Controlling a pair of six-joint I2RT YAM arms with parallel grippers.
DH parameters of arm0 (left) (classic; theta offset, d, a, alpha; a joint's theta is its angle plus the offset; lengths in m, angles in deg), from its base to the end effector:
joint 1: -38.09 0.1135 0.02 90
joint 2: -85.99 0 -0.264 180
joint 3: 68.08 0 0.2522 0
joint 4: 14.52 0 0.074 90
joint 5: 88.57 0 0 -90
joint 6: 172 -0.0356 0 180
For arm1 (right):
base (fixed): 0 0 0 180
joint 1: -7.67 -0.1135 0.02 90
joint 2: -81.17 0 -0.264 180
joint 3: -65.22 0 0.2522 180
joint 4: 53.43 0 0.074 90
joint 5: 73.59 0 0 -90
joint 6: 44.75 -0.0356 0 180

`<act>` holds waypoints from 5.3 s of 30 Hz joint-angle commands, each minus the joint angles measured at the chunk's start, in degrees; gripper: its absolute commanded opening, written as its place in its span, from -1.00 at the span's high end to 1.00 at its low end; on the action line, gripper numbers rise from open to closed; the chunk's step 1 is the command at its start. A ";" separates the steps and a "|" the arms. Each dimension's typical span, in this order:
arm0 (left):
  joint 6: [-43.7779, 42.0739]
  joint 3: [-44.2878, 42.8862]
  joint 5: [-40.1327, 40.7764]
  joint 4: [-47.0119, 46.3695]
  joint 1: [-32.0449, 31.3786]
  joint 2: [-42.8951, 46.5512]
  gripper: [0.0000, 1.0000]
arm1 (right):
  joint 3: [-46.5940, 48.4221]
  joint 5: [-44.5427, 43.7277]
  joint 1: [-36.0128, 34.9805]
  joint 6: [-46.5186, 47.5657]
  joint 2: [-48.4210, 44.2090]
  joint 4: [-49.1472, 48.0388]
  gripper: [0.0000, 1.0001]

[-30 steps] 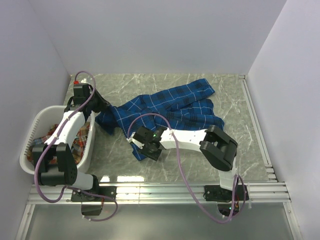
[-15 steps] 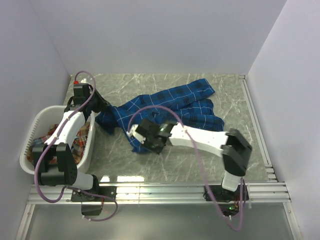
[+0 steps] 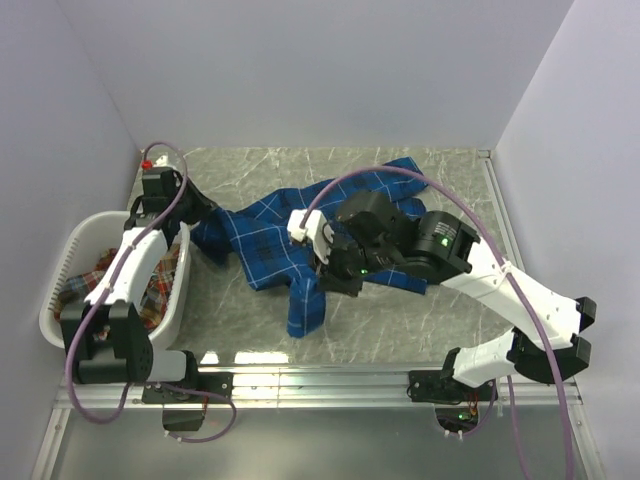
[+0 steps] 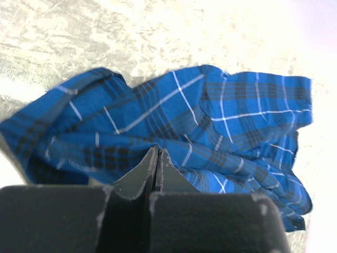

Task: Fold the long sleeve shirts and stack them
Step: Flatten the shirt out

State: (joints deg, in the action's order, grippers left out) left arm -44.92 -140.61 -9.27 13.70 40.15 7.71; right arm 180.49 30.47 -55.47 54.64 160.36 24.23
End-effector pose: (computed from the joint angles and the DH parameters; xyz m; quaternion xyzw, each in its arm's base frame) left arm 0.3077 0.0045 0.2858 -0.2532 0.8429 -0.2192 0.4212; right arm 0.1077 0.2318 0.4493 -0.5759 0.7002 0.2836 0.3126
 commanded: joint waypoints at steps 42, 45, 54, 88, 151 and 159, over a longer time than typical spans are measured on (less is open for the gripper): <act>-6.14 14.64 -7.05 33.97 0.57 28.54 0.99 | -11.79 -4.14 50.38 -48.75 42.25 -37.27 -0.19; -8.07 15.69 -13.28 34.49 0.57 27.13 0.99 | -7.22 -4.05 52.75 -50.60 46.64 -34.46 -0.22; -10.80 16.49 -15.41 38.54 0.57 26.34 0.99 | -0.89 -1.68 61.10 -56.93 51.22 -36.04 -0.29; -11.51 9.45 -17.26 18.88 -9.36 33.22 -0.38 | -32.25 -22.24 51.44 -50.78 15.11 -29.89 -0.57; 12.93 -11.38 10.61 -9.62 -10.86 -36.59 0.48 | -45.88 -6.95 51.18 -44.73 12.29 -34.19 -0.32; 15.74 -11.11 9.91 -11.47 -8.75 -38.61 0.49 | -47.72 -5.45 48.37 -39.36 14.05 -27.00 -0.33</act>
State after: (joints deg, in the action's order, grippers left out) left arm -30.19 -151.38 -1.33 0.89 30.47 -28.22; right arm 133.28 24.05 -5.41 11.80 173.85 -7.31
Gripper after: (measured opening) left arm 0.258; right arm 0.664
